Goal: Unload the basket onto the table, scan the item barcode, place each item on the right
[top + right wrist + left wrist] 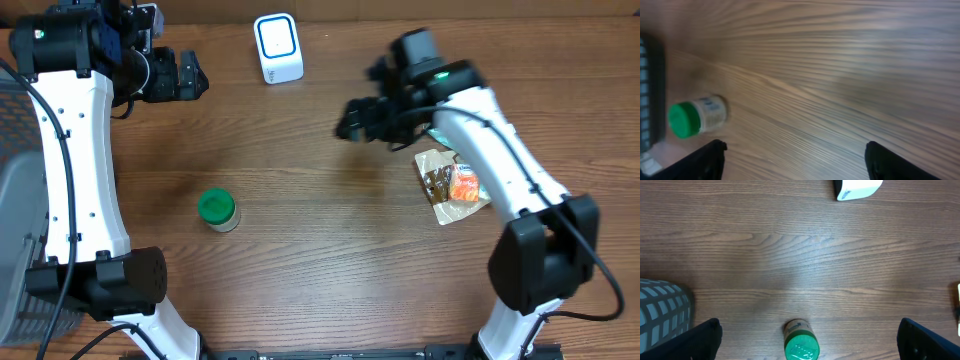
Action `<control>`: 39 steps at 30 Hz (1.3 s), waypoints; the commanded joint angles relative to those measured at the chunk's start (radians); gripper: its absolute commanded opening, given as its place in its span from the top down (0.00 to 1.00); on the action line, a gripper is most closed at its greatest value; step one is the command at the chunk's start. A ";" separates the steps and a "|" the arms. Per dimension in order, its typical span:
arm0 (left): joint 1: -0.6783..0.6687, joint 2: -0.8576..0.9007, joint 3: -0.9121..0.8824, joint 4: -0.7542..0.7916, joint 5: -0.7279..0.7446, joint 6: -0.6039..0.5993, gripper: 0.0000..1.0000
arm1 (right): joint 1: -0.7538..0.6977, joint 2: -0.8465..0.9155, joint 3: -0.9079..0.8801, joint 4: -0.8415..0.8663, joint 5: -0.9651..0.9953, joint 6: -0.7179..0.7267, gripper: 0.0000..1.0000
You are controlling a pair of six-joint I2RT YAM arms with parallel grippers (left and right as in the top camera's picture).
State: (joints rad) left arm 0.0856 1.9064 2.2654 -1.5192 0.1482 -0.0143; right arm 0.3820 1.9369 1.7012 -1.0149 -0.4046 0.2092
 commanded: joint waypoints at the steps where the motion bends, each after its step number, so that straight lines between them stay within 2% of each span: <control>1: -0.001 -0.022 0.012 0.002 -0.002 0.026 0.01 | 0.061 0.035 0.021 0.038 -0.016 0.030 0.08; 4: -0.001 -0.022 0.012 0.002 -0.002 0.026 0.00 | 0.111 0.058 0.021 0.061 -0.015 0.027 0.00; 8: -0.001 -0.022 0.012 0.002 -0.002 0.026 0.00 | 0.128 0.070 0.021 -0.006 0.153 -0.037 0.00; 13: -0.001 -0.022 0.012 0.002 -0.002 0.026 0.00 | 0.066 0.066 0.022 -0.103 0.306 -0.047 0.00; 21: -0.001 -0.022 0.012 0.002 -0.002 0.026 0.00 | -0.061 0.066 0.021 -0.149 0.244 -0.024 0.00; 23: -0.001 -0.022 0.013 0.052 0.006 0.011 0.00 | -0.071 0.066 0.021 -0.160 0.245 -0.024 0.00; 27: -0.001 -0.022 0.012 0.084 0.087 -0.119 0.01 | -0.080 0.067 0.021 -0.173 0.247 -0.028 0.00; 31: -0.001 -0.022 0.012 0.079 0.109 -0.198 0.01 | -0.080 0.067 0.021 -0.167 0.246 -0.029 0.00; 35: -0.001 -0.022 0.012 0.042 0.095 -0.157 0.00 | -0.080 0.067 0.021 -0.161 0.246 -0.028 0.00; 37: -0.001 -0.022 0.012 0.021 0.032 -0.124 0.25 | -0.080 0.067 0.021 -0.162 0.246 -0.028 0.00; 39: -0.001 -0.021 0.012 -0.016 -0.106 -0.164 0.41 | -0.079 0.068 0.021 -0.162 0.246 -0.028 0.00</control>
State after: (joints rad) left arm 0.0856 1.9064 2.2654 -1.5116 0.1883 -0.1608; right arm 0.3023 2.0029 1.7012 -1.1793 -0.1528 0.1825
